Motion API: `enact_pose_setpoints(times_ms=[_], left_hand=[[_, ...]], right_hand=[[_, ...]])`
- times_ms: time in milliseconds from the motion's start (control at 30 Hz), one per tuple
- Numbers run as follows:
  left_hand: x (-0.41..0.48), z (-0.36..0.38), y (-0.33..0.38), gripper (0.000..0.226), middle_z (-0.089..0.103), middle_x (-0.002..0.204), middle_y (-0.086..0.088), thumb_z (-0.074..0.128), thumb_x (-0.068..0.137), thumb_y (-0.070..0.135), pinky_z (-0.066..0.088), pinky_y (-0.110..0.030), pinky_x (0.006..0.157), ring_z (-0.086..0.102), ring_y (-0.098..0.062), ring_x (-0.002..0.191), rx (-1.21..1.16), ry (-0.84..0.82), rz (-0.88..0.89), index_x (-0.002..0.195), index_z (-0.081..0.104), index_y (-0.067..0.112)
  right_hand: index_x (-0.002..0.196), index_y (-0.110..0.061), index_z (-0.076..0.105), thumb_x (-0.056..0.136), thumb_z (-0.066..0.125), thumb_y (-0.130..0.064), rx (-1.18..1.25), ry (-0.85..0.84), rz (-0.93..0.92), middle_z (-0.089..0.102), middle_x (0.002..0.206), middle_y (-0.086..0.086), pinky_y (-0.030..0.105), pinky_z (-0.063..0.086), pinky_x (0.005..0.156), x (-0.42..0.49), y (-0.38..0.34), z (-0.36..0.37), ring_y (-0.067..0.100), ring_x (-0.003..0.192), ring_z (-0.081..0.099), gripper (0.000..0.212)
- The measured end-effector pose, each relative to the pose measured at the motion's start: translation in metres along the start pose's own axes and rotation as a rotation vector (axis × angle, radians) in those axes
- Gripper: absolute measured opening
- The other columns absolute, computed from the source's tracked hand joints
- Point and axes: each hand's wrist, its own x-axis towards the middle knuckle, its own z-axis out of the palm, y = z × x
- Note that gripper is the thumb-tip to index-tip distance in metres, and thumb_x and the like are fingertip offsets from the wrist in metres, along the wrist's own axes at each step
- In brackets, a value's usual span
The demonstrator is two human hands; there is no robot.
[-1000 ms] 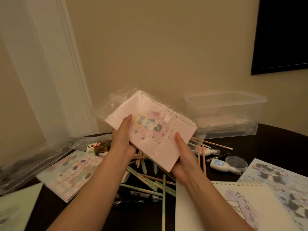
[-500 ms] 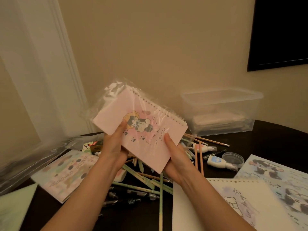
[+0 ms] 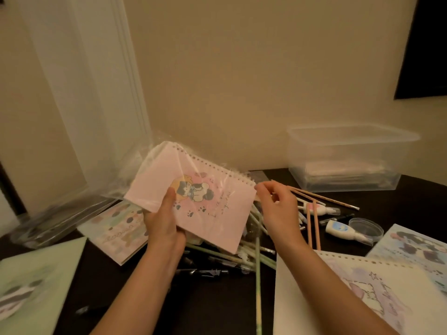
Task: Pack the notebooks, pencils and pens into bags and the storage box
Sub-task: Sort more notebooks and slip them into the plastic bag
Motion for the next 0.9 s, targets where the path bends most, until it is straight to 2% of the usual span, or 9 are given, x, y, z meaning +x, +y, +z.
enact_pose_setpoints(times_ms=[100,200,267,367,500,667,767,833,900], left_hand=[[0.003,-0.007,0.002,0.037,0.068,0.107,-0.004,0.064,0.087,0.014,0.056,-0.036,0.066,0.067,-0.019,0.091,0.013,-0.002,0.005,0.123,0.056,0.016],[0.004,-0.009,0.000,0.039,0.069,0.108,-0.003,0.065,0.086,0.014,0.057,-0.032,0.061,0.067,-0.018,0.092,-0.012,-0.010,0.027,0.124,0.056,0.018],[0.001,-0.006,0.000,0.039,0.068,0.108,-0.003,0.065,0.086,0.012,0.058,-0.035,0.069,0.067,-0.018,0.093,-0.034,-0.015,0.046,0.122,0.056,0.019],[-0.002,-0.005,-0.002,0.043,0.067,0.112,-0.004,0.067,0.084,0.010,0.054,-0.043,0.085,0.066,-0.019,0.099,-0.048,-0.040,0.070,0.123,0.054,0.019],[-0.001,-0.004,-0.002,0.046,0.067,0.114,-0.003,0.068,0.083,0.010,0.053,-0.044,0.087,0.065,-0.020,0.104,-0.066,-0.053,0.075,0.126,0.052,0.019],[0.003,-0.009,0.004,0.042,0.068,0.111,-0.003,0.065,0.086,0.011,0.057,-0.038,0.075,0.068,-0.017,0.097,-0.138,-0.024,0.040,0.125,0.054,0.020],[0.005,-0.012,0.007,0.041,0.069,0.110,-0.001,0.065,0.087,0.013,0.058,-0.032,0.061,0.069,-0.015,0.091,-0.181,0.023,0.021,0.126,0.054,0.022],[0.004,-0.011,0.009,0.041,0.069,0.110,-0.001,0.065,0.087,0.013,0.058,-0.034,0.065,0.069,-0.015,0.092,-0.196,0.045,0.034,0.125,0.053,0.023],[0.004,-0.010,0.010,0.040,0.068,0.111,-0.001,0.065,0.087,0.012,0.058,-0.039,0.076,0.068,-0.015,0.095,-0.191,0.049,0.062,0.123,0.053,0.025]], right_hand=[[0.096,-0.025,0.069,0.092,0.054,-0.035,-0.158,-0.010,-0.063,0.055,0.100,-0.008,0.037,0.046,0.088,-0.001,0.006,0.005,0.014,0.102,0.051,0.018],[0.101,-0.026,0.069,0.092,0.056,-0.034,-0.233,-0.039,-0.038,0.058,0.104,-0.004,0.031,0.044,0.083,0.002,0.007,0.009,0.012,0.100,0.052,0.018],[0.103,-0.024,0.069,0.092,0.057,-0.033,-0.230,-0.043,-0.010,0.061,0.102,-0.002,0.026,0.044,0.076,0.004,0.004,0.011,0.008,0.092,0.055,0.019],[0.095,-0.018,0.070,0.091,0.058,-0.032,-0.200,-0.068,0.044,0.063,0.091,0.000,0.028,0.047,0.073,0.008,-0.005,0.019,0.011,0.084,0.057,0.019],[0.085,-0.008,0.068,0.091,0.059,-0.028,-0.155,-0.114,0.158,0.058,0.078,0.002,0.031,0.047,0.071,0.020,-0.024,0.035,0.016,0.077,0.055,0.023],[0.081,-0.011,0.065,0.093,0.057,-0.024,-0.117,-0.130,0.183,0.059,0.084,0.007,0.032,0.046,0.074,0.024,-0.037,0.049,0.021,0.081,0.054,0.019],[0.068,-0.026,0.064,0.088,0.061,-0.030,-0.124,-0.039,0.147,0.060,0.103,0.009,0.046,0.049,0.089,0.022,-0.039,0.058,0.028,0.101,0.055,0.021],[0.062,-0.030,0.063,0.085,0.063,-0.035,-0.176,0.012,0.114,0.058,0.111,0.007,0.052,0.045,0.094,0.022,-0.041,0.063,0.031,0.110,0.051,0.023],[0.066,-0.028,0.062,0.088,0.061,-0.032,-0.170,0.023,0.095,0.059,0.106,0.005,0.048,0.045,0.093,0.020,-0.045,0.064,0.028,0.107,0.052,0.022]])
